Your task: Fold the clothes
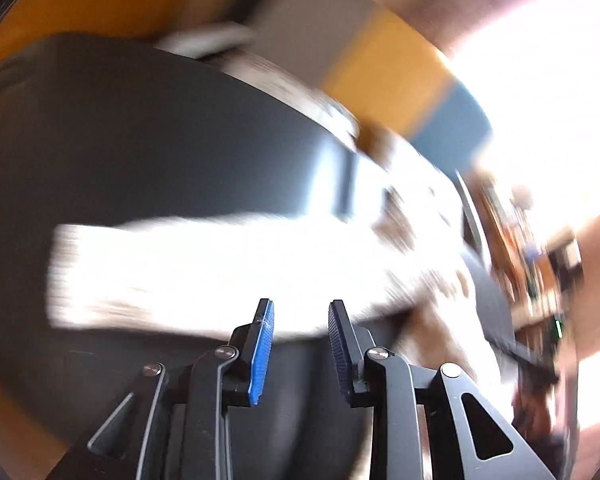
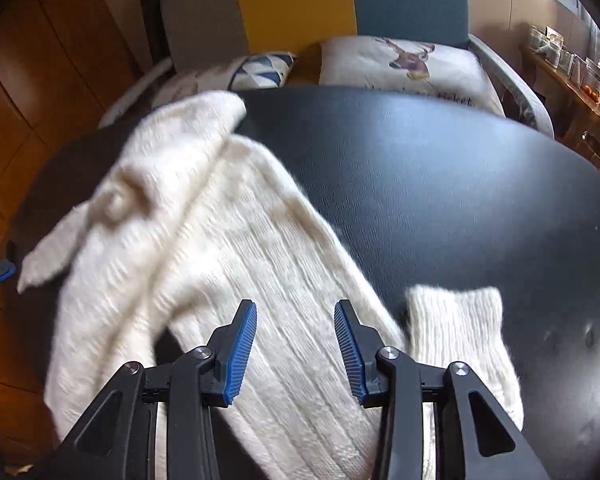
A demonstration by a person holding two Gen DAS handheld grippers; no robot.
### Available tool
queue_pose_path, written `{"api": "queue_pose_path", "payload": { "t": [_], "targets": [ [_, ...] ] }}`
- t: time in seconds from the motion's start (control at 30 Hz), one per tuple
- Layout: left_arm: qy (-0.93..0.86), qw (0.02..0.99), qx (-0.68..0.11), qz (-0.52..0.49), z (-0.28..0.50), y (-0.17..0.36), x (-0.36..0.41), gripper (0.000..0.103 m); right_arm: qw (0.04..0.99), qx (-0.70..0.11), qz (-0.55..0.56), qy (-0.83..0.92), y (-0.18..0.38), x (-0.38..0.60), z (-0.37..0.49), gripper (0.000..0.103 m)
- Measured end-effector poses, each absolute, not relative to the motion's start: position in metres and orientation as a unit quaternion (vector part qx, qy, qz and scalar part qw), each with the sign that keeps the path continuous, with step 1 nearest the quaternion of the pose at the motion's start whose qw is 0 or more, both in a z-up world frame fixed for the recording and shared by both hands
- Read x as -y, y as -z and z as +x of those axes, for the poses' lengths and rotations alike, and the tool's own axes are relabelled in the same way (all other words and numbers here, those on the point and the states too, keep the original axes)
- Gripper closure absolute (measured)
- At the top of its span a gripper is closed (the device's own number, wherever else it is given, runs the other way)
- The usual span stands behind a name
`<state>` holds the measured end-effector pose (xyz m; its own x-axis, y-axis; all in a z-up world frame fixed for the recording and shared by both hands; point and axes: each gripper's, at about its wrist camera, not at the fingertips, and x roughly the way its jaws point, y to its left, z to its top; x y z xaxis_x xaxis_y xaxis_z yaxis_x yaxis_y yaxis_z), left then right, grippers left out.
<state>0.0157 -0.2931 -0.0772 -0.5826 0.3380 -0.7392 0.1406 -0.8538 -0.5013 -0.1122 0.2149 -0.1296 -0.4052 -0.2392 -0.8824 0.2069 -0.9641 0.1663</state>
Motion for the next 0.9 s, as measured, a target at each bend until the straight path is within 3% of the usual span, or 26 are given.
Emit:
{"api": "queue_pose_path", "payload": {
  "t": [0.17,0.33,0.37,0.43,0.5,0.8,0.9],
  "targets": [
    [-0.821,0.13,0.217,-0.512,-0.03,0.103,0.189,0.068,0.145,-0.033,0.524,0.839,0.139,-0.212,-0.104,0.055],
    [-0.812,0.142,0.185,-0.535,-0.048,0.116,0.139,0.067,0.157,-0.083,0.514,0.839,0.147,-0.209,-0.096,0.056],
    [-0.814,0.134,0.168,-0.54,-0.054,0.117,0.131,0.073,0.16,-0.093,0.512,0.839,0.149,-0.208,-0.095,0.059],
    [-0.821,0.122,0.128,-0.542,-0.056,0.125,0.114,0.096,0.165,-0.113,0.508,0.838,0.152,-0.207,-0.092,0.067],
    [-0.829,0.12,0.114,-0.535,-0.049,0.124,0.111,0.097,0.167,-0.129,0.505,0.837,0.154,-0.205,-0.091,0.078],
    [-0.838,0.063,0.131,-0.526,-0.048,0.121,0.146,0.098,0.119,-0.151,0.517,0.834,0.154,-0.223,-0.121,0.079],
    [-0.838,0.053,0.144,-0.523,-0.037,0.118,0.173,0.098,0.124,-0.102,0.514,0.843,0.143,-0.236,-0.124,0.077]
  ]
}}
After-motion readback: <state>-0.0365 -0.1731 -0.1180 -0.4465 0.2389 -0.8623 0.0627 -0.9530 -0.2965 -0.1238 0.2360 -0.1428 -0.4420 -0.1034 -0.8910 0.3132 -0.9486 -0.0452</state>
